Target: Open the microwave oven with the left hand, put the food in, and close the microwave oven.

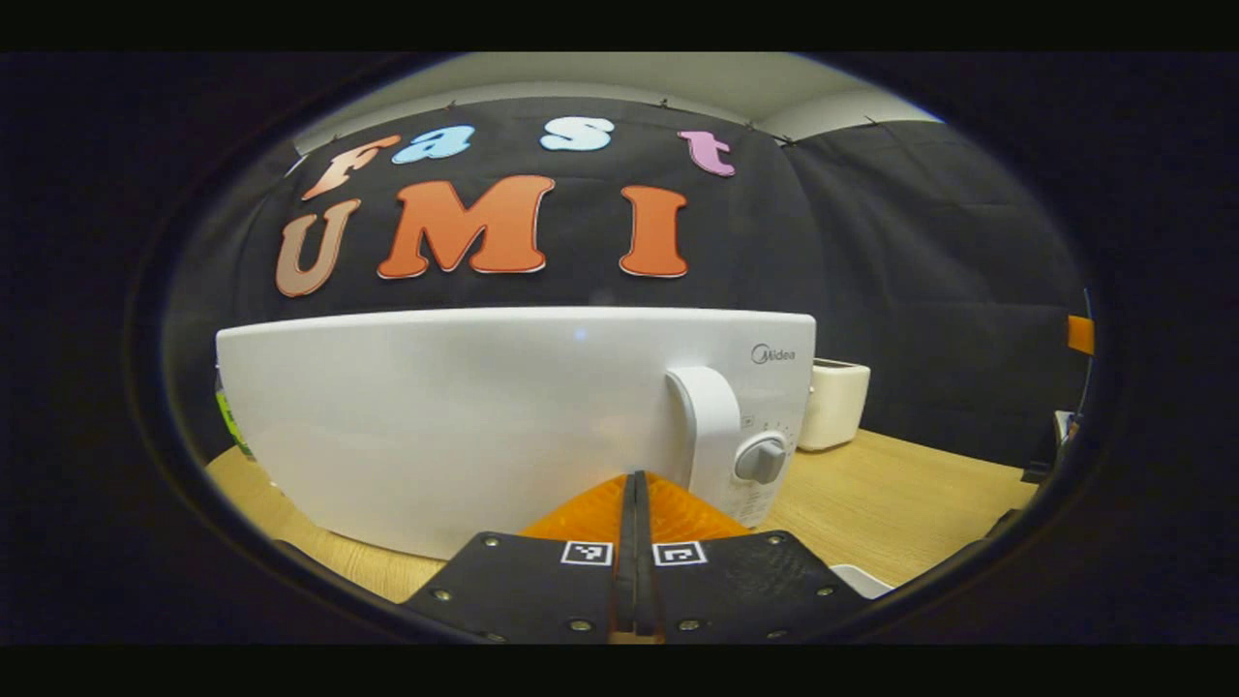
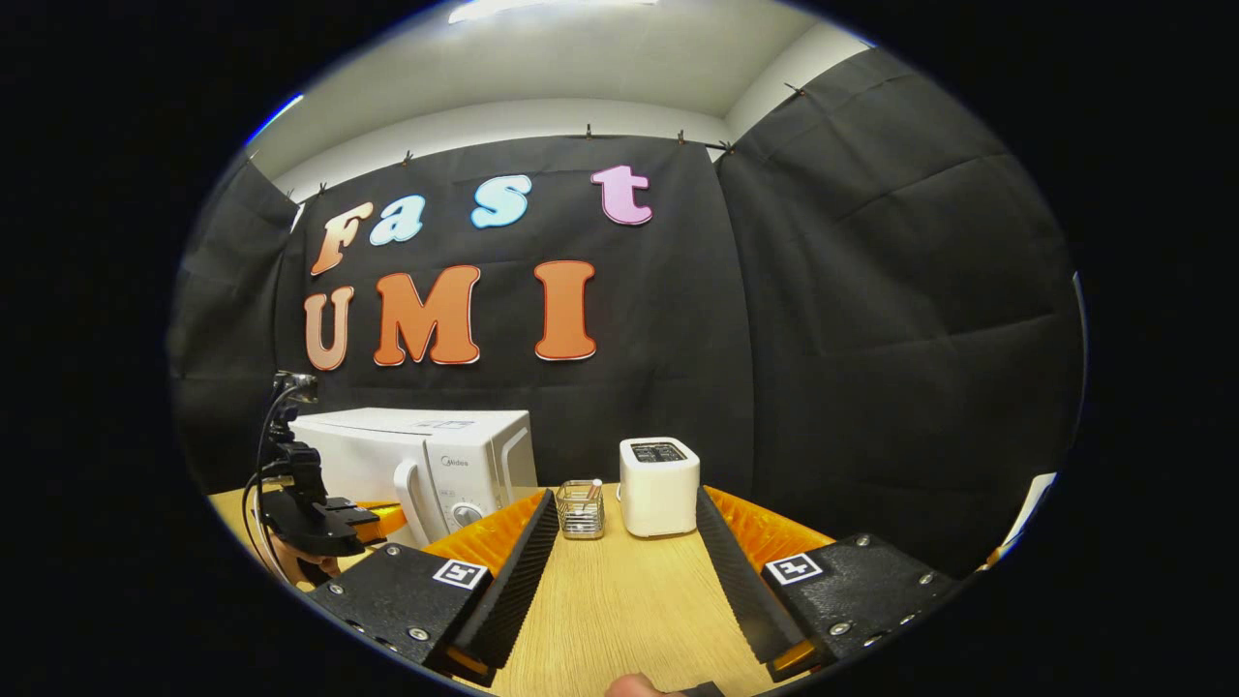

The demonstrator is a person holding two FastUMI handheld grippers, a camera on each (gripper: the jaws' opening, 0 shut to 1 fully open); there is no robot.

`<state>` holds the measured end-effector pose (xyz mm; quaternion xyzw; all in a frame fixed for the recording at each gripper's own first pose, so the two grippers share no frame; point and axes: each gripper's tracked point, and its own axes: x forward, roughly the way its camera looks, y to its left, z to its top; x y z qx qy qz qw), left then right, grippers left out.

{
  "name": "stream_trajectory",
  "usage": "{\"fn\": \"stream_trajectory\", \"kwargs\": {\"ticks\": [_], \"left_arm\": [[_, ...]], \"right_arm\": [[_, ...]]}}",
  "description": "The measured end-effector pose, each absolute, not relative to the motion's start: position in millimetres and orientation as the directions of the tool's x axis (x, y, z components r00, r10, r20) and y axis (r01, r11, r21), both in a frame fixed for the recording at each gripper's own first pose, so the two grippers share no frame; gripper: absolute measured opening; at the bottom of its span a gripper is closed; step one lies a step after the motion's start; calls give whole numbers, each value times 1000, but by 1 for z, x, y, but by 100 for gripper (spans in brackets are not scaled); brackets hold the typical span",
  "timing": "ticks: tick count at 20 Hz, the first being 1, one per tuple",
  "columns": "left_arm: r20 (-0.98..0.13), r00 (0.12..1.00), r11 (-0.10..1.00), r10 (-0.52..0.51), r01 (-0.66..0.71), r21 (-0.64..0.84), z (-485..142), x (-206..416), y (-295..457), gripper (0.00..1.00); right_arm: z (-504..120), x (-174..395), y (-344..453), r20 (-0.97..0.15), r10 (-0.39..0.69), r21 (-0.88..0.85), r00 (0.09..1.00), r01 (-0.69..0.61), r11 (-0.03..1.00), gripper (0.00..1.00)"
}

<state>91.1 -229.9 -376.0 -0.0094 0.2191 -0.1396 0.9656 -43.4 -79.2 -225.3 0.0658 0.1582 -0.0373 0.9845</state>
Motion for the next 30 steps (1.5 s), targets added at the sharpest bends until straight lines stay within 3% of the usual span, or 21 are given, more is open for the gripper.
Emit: {"fn": "stream_trajectory", "kwargs": {"ticks": [1,7,14,16,17,20,21,24,30], "left_arm": [[-429,867,966,-254,251,-65,-381,97,-226,0],[-441,864,969,-243,234,-76,-372,91,-221,1],[-365,900,968,-240,248,-24,-262,77,-177,6],[-326,917,971,-228,237,-14,-220,71,-154,18],[-303,929,975,-215,221,-13,-198,68,-140,30],[-263,950,985,-170,174,-8,-142,61,-97,40],[-261,952,987,-158,163,0,-130,59,-86,51],[-268,960,994,-77,93,48,-105,51,-41,62],[-213,976,997,52,-38,69,-41,39,30,80]], "right_arm": [[-226,-44,-78,-318,-53,120,947,95,988,89],[-222,-42,-79,-326,-61,105,944,100,989,89],[-170,-13,-71,-271,-77,101,959,108,989,89],[-153,-6,-62,-253,-64,100,965,92,991,89],[-144,-3,-56,-242,-56,100,969,82,992,89],[-116,7,-38,-213,-25,121,977,52,991,89],[-108,9,-32,-209,-18,135,978,47,990,89],[-97,13,-14,-221,-2,134,975,32,990,89],[-35,32,32,-131,68,92,989,-57,994,89]]}}
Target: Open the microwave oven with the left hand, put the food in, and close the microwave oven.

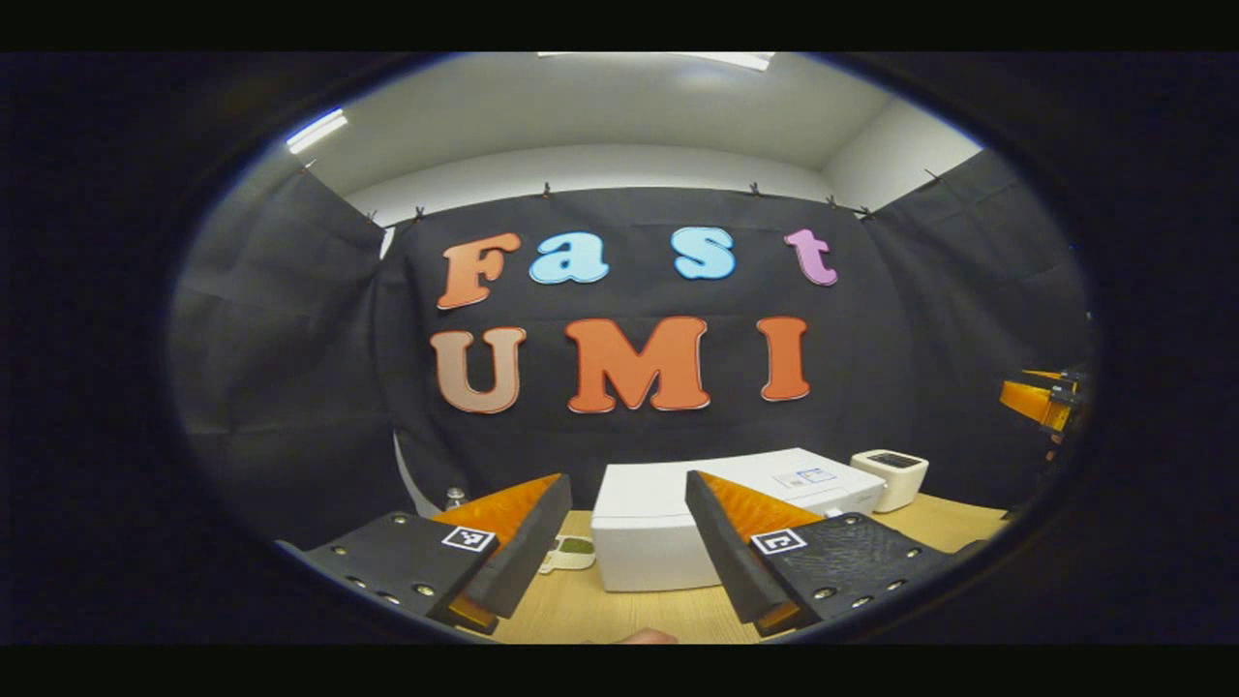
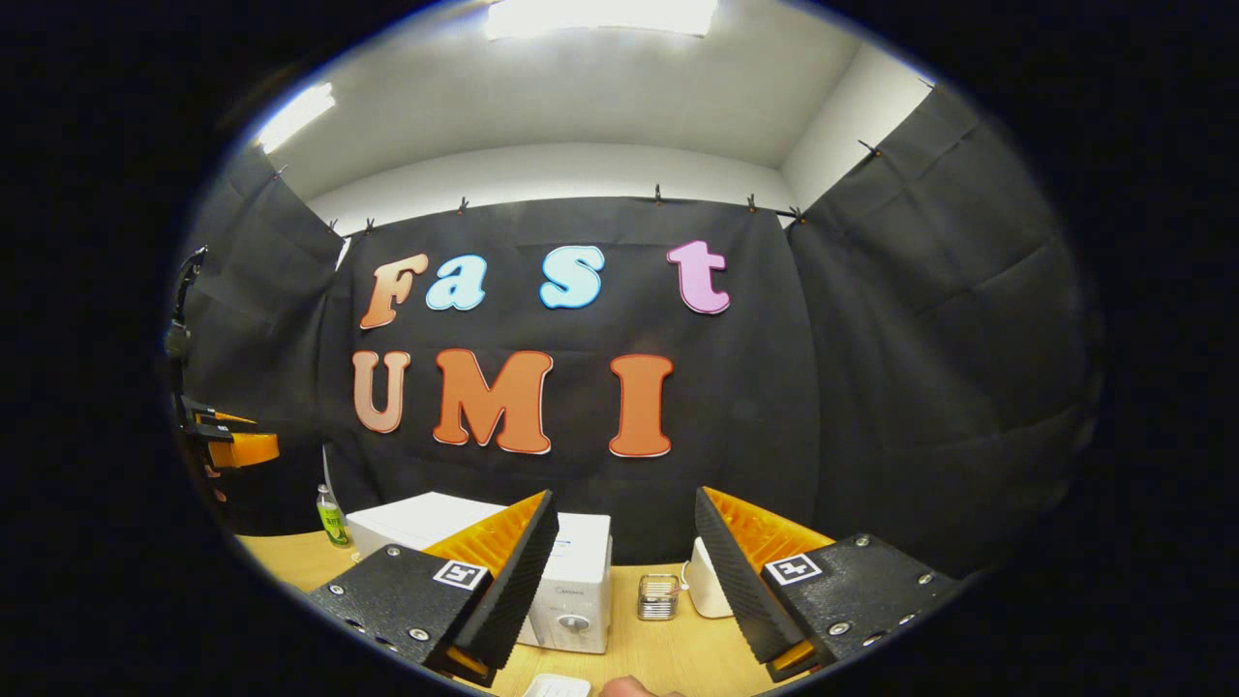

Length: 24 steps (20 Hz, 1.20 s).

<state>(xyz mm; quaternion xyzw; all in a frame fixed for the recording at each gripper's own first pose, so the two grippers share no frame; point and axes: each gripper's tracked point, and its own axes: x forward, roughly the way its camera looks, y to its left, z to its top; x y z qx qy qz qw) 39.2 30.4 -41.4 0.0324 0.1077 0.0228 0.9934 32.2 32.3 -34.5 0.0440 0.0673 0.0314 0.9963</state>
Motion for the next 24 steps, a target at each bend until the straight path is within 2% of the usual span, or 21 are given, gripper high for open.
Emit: {"fn": "stream_trajectory", "kwargs": {"ticks": [1,2,3,8,9,10,12,16,17,20,23,24], "left_arm": [[-204,976,995,80,-66,72,-33,38,41,84],[-194,976,993,101,-89,73,-24,38,50,82],[-187,975,992,116,-105,68,-19,37,55,84],[-143,978,985,152,-139,98,9,36,74,84],[-135,979,985,153,-139,106,15,35,75,84],[-129,980,984,153,-140,109,19,36,75,84],[-106,981,983,161,-149,110,31,37,78,84],[-89,985,984,150,-140,110,39,34,76,84],[-88,985,984,146,-136,113,38,33,76,81],[-79,987,985,138,-129,116,38,31,73,87],[-83,987,985,140,-130,116,38,30,73,87],[-82,987,985,141,-131,116,38,31,73,84]], "right_arm": [[-26,35,38,-122,78,80,989,-68,994,89],[-18,36,44,-116,90,67,989,-83,994,89],[-11,38,51,-106,102,56,989,-97,994,89],[13,38,72,-69,150,50,986,-147,988,89],[14,40,71,-65,151,50,986,-148,988,89],[17,41,70,-64,149,51,987,-146,988,94],[20,46,68,-62,142,55,988,-138,989,89],[24,47,69,-65,155,83,986,-149,985,89],[24,46,68,-64,158,84,985,-152,985,89],[21,48,66,-65,152,73,986,-147,986,89],[22,45,67,-67,166,77,984,-161,984,89],[23,45,67,-64,166,75,984,-161,984,89]]}}
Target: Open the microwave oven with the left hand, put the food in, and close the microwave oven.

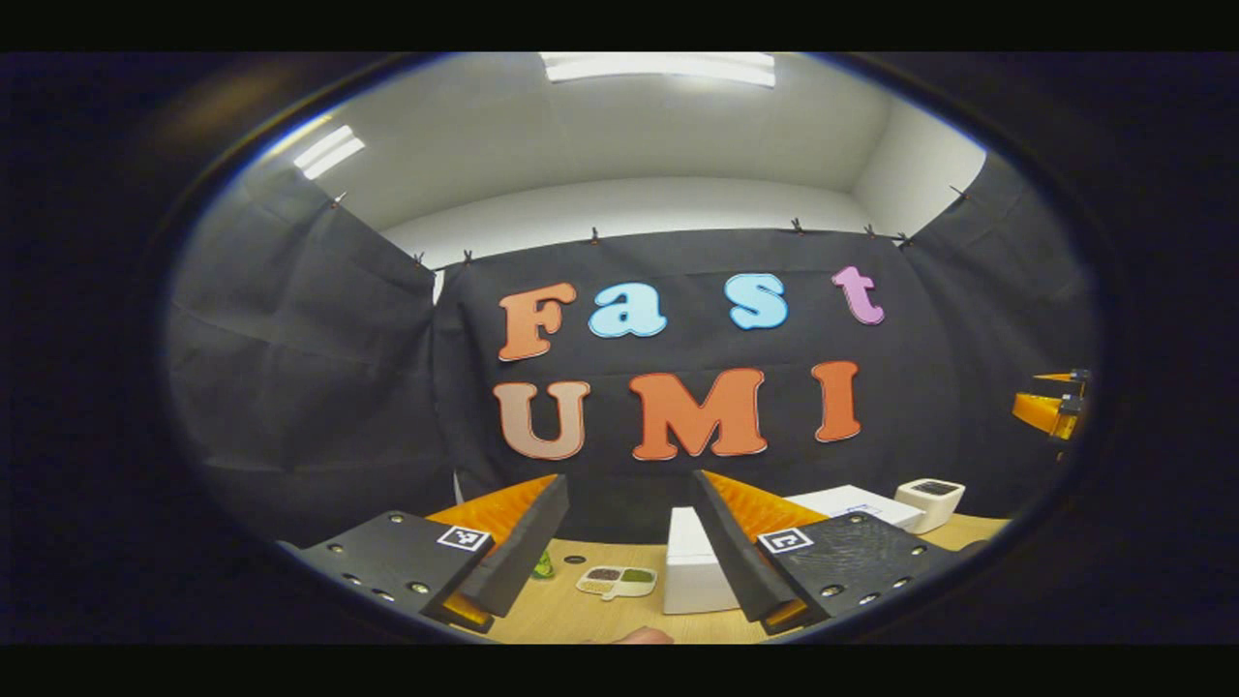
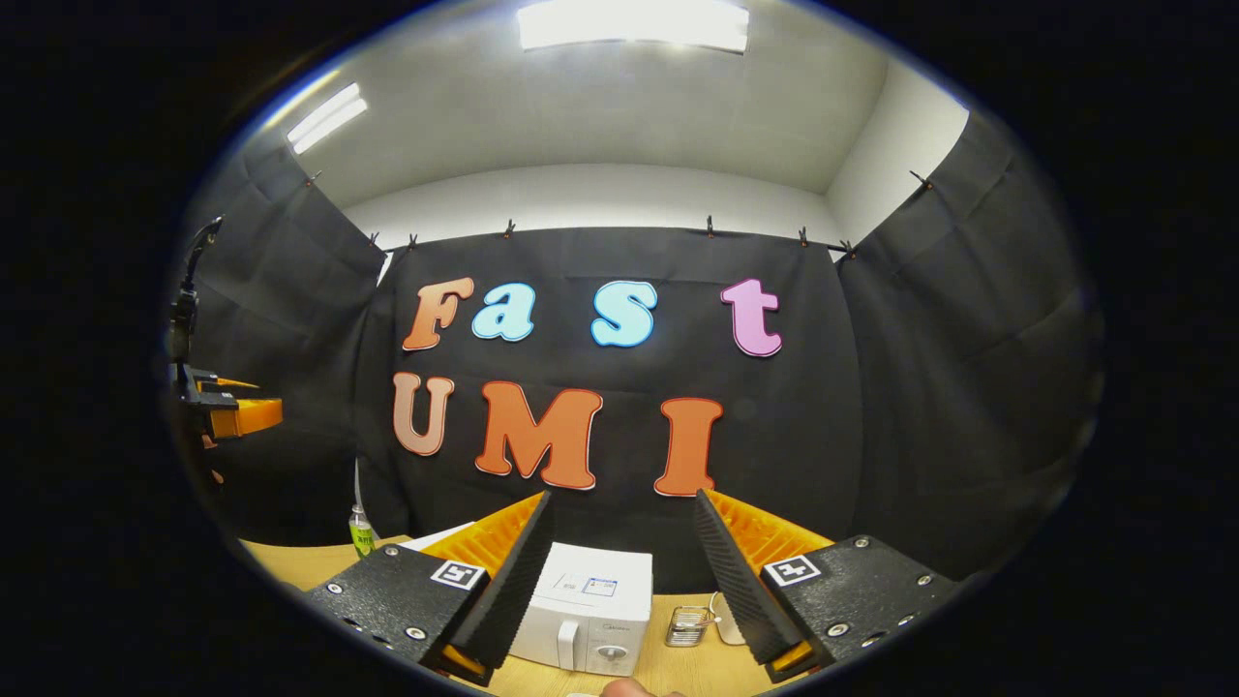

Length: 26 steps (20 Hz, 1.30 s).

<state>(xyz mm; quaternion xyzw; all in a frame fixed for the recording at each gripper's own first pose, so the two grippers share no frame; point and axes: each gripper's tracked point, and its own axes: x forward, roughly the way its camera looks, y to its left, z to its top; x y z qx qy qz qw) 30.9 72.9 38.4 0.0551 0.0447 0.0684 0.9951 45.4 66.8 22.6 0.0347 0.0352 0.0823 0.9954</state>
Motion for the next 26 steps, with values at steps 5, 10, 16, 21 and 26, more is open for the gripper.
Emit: {"fn": "stream_trajectory", "kwargs": {"ticks": [5,10,16,21,26], "left_arm": [[-80,987,984,139,-128,123,40,29,68,84],[-77,988,985,131,-121,126,41,28,62,84],[-80,989,986,127,-117,120,39,25,56,84],[-69,991,988,111,-103,118,38,24,47,84],[-67,992,989,105,-98,108,35,25,43,84]], "right_arm": [[27,44,62,-56,169,84,984,-164,983,89],[27,42,56,-53,168,81,984,-164,983,89],[24,43,53,-61,184,87,981,-179,980,89],[26,42,49,-47,187,90,981,-183,979,90],[24,42,48,-45,192,81,980,-188,979,90]]}}
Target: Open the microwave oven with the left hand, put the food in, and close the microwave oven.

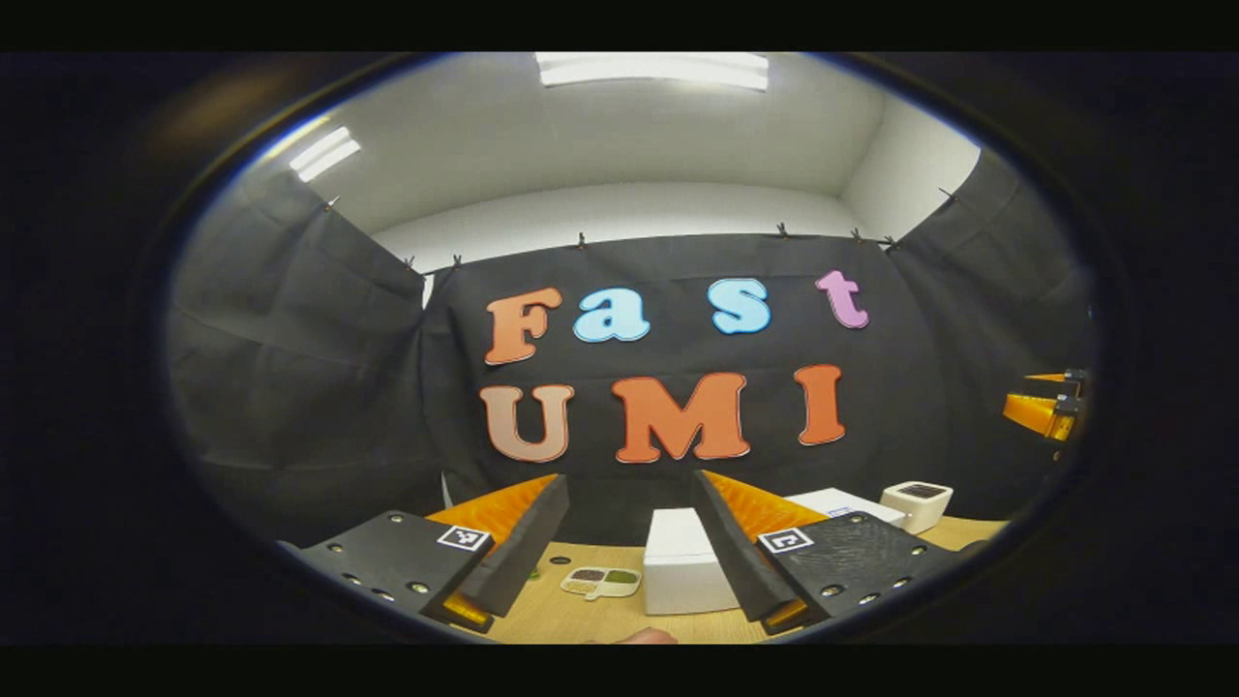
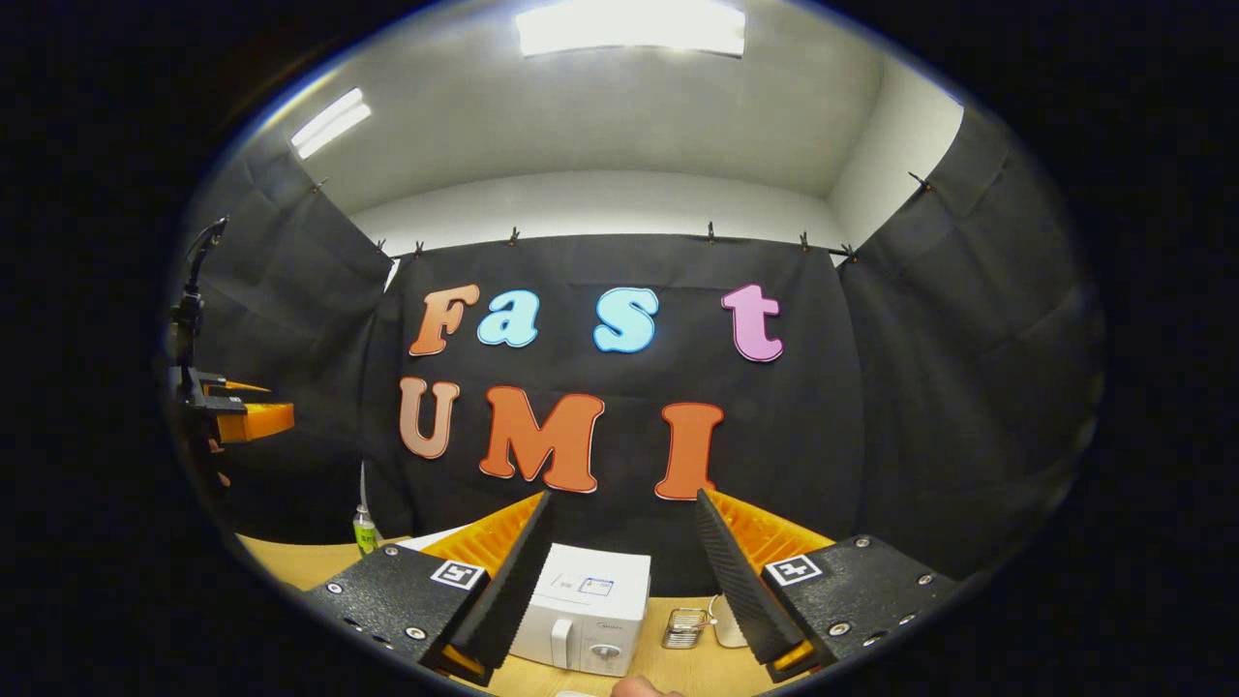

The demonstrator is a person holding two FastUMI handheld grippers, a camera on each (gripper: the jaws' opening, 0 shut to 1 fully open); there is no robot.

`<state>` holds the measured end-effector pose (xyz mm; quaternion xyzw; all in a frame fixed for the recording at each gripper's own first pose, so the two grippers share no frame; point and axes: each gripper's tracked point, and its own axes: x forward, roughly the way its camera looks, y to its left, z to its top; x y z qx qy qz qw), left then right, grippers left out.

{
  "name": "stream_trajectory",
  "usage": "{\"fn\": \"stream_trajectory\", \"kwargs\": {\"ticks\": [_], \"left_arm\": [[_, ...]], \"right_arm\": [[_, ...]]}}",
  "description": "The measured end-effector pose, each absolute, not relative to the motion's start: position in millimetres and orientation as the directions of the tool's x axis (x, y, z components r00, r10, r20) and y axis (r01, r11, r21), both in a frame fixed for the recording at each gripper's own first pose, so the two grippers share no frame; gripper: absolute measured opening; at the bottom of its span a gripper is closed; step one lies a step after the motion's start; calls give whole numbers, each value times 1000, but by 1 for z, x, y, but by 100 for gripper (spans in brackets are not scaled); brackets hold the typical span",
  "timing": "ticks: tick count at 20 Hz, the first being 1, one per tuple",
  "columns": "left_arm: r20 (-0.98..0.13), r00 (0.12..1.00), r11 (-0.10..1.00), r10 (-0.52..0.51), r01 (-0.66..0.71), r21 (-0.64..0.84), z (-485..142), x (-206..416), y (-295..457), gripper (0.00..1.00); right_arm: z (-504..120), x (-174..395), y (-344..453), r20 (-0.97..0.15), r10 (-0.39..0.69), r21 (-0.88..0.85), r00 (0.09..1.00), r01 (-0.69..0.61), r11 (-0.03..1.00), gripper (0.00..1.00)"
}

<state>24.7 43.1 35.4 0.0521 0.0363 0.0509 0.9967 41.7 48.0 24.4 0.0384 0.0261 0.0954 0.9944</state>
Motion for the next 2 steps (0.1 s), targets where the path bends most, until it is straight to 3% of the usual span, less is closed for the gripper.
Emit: {"fn": "stream_trajectory", "kwargs": {"ticks": [2], "left_arm": [[-67,992,990,104,-97,105,33,23,42,84]], "right_arm": [[23,40,48,-42,195,87,980,-191,978,90]]}}
